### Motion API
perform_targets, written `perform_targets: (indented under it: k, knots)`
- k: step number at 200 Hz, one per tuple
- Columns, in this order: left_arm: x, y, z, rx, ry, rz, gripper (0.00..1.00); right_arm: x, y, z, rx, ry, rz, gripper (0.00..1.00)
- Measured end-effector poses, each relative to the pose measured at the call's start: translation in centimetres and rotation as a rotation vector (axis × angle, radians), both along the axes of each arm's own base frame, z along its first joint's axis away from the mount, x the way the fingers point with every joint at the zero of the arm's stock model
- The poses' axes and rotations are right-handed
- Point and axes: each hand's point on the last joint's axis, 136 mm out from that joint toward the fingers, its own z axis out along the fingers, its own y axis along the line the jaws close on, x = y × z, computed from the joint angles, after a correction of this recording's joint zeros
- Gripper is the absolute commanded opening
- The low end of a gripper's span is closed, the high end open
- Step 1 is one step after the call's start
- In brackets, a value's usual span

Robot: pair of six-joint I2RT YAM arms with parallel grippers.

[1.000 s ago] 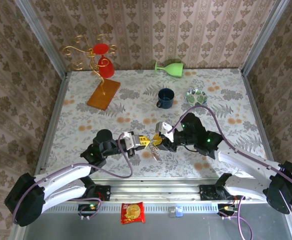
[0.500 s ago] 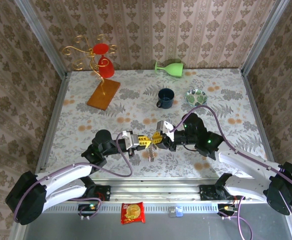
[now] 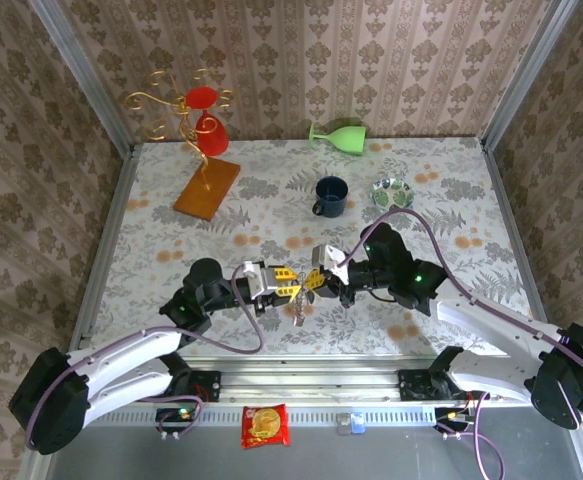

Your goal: Put the keys on the keyring

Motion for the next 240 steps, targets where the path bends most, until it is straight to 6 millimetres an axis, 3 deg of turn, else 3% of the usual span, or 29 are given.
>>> perform_targets:
  k: [36,93,128,139,160,175,211,240]
  knots:
    - [0.3,-0.1,-0.2,0.071,-0.021,-0.001,0.23,0.4,0.2,0.6,-0.093,-0.050,0.023,0.00]
    - [0.3,-0.2,-0.9,0.129,-0.021,-0.013,0.17,0.3,0.5,-0.8,-0.247,-0.096,0.074,0.00]
    - [0.2,-0.3,-1.4,0.156,-0.011,-0.028,0.00,0.2,0.7,-0.8,-0.271,-0.121,0.088,0.00]
    - [0.2,-0.3,-1.4,0.158,-0.013,-0.030,0.00,0.3,0.7,-0.8,-0.272,-0.123,0.089,0.00]
    - [0.2,-0.3,-1.4,0.158,-0.014,-0.032,0.00,0.3,0.7,-0.7,-0.265,-0.108,0.077,0.24]
    - [0.3,-0.3,-1.4,0.158,-0.017,-0.024,0.00,0.5,0.6,-0.3,-0.229,-0.100,0.057,0.30]
    - [0.3,-0.2,-1.1,0.132,-0.038,-0.017,0.00,1.2,-0.8,0.5,-0.143,-0.067,-0.033,0.32]
    - [0.3,-0.2,-1.1,0.109,-0.042,-0.013,0.00,1.1,-0.9,-0.1,-0.123,-0.026,-0.056,0.30]
